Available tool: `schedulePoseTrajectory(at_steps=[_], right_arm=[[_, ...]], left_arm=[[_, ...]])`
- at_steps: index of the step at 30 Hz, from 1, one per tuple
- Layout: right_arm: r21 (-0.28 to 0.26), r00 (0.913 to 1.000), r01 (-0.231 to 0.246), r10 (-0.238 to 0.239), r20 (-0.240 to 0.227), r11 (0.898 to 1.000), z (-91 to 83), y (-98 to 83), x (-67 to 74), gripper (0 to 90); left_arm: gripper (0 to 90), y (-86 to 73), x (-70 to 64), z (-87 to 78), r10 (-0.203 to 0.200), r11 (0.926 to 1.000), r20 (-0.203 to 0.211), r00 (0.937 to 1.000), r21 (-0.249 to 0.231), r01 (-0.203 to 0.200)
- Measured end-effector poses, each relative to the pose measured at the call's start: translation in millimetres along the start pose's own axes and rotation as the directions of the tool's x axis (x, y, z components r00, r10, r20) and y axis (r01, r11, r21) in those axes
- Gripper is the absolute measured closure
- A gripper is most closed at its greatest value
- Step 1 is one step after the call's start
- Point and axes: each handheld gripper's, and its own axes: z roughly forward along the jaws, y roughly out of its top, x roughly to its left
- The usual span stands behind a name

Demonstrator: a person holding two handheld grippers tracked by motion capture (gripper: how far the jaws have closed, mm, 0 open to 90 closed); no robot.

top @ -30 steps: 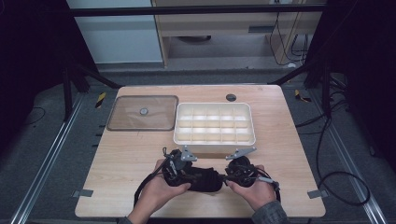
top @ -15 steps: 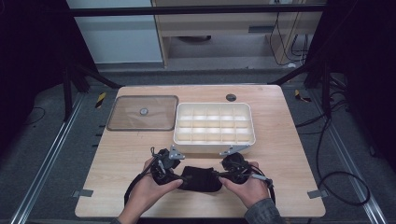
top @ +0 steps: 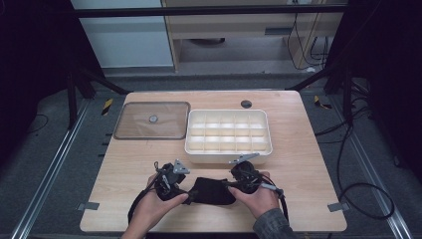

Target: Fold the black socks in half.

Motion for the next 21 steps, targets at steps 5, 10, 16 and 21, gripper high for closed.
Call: schedulePoseTrajectory(at_steps=[5,10,16,21], right_arm=[[0.017,1.0000,0.000,0.000,0.000,1.000,4.4,-1.7,-1.1,47.3],[0.025,0.9999,-0.005,0.005,-0.011,1.000,5.8,-4.6,-0.4,47.3],[0.034,0.9999,-0.011,0.012,-0.011,0.999,6.0,-9.5,-3.7,48.7],[0.038,0.9997,-0.006,0.007,-0.022,0.999,6.5,-13.0,-3.4,49.1]], left_arm=[[24.2,-4.3,-1.2,1.6,0.000,1.0000,-0.006,1.0000,-0.006,0.000],[29.1,-7.0,0.5,0.9,0.002,1.0000,-0.003,1.0000,-0.007,-0.002],[34.8,-9.3,1.6,2.4,0.002,0.9999,0.004,1.0000,-0.011,-0.002],[36.8,-12.9,1.3,5.0,0.005,1.0000,0.001,1.0000,-0.008,-0.005]])
